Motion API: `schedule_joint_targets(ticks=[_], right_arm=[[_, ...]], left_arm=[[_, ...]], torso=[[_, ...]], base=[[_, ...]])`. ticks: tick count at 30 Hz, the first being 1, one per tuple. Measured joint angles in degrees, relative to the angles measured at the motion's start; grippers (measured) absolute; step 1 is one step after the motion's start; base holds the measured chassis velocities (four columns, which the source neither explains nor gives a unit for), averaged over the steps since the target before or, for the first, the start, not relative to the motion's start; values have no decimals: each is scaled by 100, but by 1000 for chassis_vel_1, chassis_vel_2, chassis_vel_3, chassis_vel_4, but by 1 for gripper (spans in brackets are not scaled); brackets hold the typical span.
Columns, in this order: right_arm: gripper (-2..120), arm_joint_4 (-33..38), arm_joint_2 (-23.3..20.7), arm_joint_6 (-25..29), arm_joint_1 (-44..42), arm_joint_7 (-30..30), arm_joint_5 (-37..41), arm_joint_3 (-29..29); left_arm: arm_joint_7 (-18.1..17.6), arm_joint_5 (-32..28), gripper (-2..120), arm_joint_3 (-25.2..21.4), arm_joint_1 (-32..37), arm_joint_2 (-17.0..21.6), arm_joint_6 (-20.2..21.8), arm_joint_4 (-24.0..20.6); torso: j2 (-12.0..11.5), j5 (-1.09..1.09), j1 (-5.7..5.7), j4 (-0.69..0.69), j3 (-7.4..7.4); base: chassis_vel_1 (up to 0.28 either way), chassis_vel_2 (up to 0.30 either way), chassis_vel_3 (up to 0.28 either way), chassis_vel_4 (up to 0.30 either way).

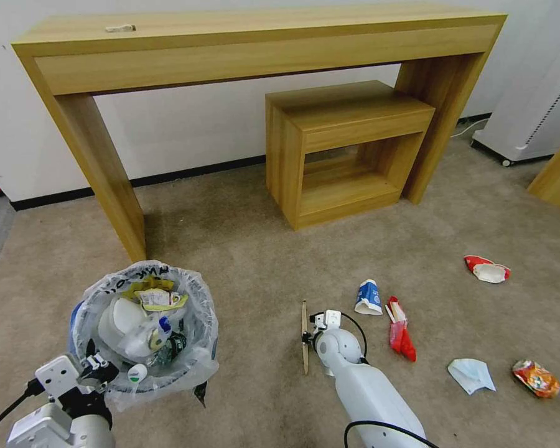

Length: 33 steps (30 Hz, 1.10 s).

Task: Pick up the trash bin and place the garbage on the floor into it.

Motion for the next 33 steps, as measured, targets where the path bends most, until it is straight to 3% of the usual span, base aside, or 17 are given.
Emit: schedule_joint_targets(ticks=[3, 15, 18, 20, 22, 27, 33], right_arm=[[0, 34, -23, 33, -18, -26, -52, 0], [0, 177, -92, 135, -65, -179, -149, -16], [15, 280, -129, 216, -108, -457, -208, -57], [17, 281, -128, 223, -109, -479, -213, -60], [29, 217, -92, 234, -83, -507, -233, -68], [43, 83, -42, 233, -36, -509, -269, -83], [69, -161, 56, 229, 56, -512, -305, -98]], left_arm=[[0, 1, 0, 0, 3, 0, 0, 0], [2, 30, 0, 32, 21, -10, 0, 0], [2, 42, 0, 39, 25, -11, 0, 0], [2, 44, 0, 40, 26, -11, 0, 0], [3, 47, 0, 40, 32, -11, 0, 0], [3, 46, 0, 14, 44, -8, 0, 0], [2, 36, 0, -7, 46, 5, -3, 0]], torso=[[0, 0, 0, 0, 0], [0, 0, 0, 0, 0], [0, 0, 0, 0, 0], [0, 0, 0, 0, 0], [0, 0, 0, 0, 0], [0, 0, 0, 0, 0], [0, -1, 0, 0, 0]], base=[[0, 0, 0, 0], [0, 0, 0, 0], [0, 0, 0, 0], [0, 0, 0, 0], [0, 0, 0, 0], [0, 0, 0, 0], [0, 0, 0, 0]])
